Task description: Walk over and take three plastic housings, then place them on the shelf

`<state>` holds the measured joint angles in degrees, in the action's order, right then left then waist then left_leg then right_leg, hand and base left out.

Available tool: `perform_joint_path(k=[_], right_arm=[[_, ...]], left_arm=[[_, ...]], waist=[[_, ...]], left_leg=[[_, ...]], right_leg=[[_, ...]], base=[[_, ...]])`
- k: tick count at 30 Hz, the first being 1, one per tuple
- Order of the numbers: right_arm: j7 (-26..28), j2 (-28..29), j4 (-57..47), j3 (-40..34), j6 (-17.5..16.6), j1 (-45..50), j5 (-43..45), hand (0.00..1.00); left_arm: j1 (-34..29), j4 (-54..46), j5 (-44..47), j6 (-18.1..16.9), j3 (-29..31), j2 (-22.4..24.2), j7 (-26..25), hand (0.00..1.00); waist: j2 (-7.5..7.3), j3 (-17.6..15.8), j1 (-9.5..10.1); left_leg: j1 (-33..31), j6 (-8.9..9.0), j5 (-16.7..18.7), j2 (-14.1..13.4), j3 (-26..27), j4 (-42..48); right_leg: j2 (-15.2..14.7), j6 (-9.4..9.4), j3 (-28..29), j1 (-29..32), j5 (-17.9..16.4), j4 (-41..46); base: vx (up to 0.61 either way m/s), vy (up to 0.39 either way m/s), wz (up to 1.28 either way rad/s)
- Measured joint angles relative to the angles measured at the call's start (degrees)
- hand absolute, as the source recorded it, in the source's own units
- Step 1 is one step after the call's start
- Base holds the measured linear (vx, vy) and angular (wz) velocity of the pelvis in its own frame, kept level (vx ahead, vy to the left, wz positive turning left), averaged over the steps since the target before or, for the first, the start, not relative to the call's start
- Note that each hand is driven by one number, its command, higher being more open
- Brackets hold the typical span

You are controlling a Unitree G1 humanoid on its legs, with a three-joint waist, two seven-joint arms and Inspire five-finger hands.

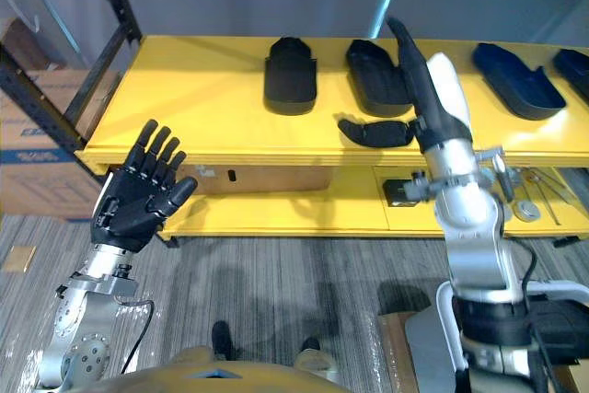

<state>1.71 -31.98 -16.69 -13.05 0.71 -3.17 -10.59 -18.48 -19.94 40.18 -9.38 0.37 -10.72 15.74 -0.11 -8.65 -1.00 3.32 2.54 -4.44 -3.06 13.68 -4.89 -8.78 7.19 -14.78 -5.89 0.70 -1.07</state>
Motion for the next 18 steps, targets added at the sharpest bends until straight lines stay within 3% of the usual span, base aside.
perform_joint_path(k=[5,9,14,18], right_arm=[[-2.74,12.39,-4.66,-5.62,-0.53,16.08,4.83,1.0],[-6.11,17.92,-7.33,-6.64,-2.58,23.18,8.74,1.0],[-8.44,23.58,-11.44,-6.43,-6.86,30.8,9.29,1.0],[-9.45,27.41,-12.1,-5.27,-7.95,35.98,9.35,1.0]], left_arm=[[-0.12,-2.79,-0.05,2.53,0.1,1.59,3.29,1.0],[0.17,-3.18,-0.05,4.44,-1.51,1.81,4.85,1.0],[2.99,-2.52,-0.06,6.7,-10.45,1.66,2.36,1.0],[4.8,-0.96,-0.05,6.77,-15.82,1.62,-0.59,1.0]], waist=[[0.38,1.38,-2.61],[0.58,2.06,-5.42],[0.35,2.59,-8.61],[-0.21,4.68,-10.65]], left_leg=[[1.54,0.3,1.34,-0.48,3.93,-0.05],[2.51,0.51,2.36,-0.81,7.96,0.01],[6.05,1.39,5.1,-1.49,17.38,0.0],[7.2,2.83,7.83,-3.15,23.66,1.58]], right_leg=[[0.44,0.06,4.15,0.8,0.04,0.12],[1.0,0.19,8.2,2.13,0.46,0.11],[1.92,0.57,17.13,3.37,1.52,0.19],[3.24,1.08,20.45,4.96,1.49,0.19]], base=[[0.03,0.009,-0.4],[0.03,0.011,-0.57],[0.02,0.049,-0.83],[0.03,-0.013,-0.91]])
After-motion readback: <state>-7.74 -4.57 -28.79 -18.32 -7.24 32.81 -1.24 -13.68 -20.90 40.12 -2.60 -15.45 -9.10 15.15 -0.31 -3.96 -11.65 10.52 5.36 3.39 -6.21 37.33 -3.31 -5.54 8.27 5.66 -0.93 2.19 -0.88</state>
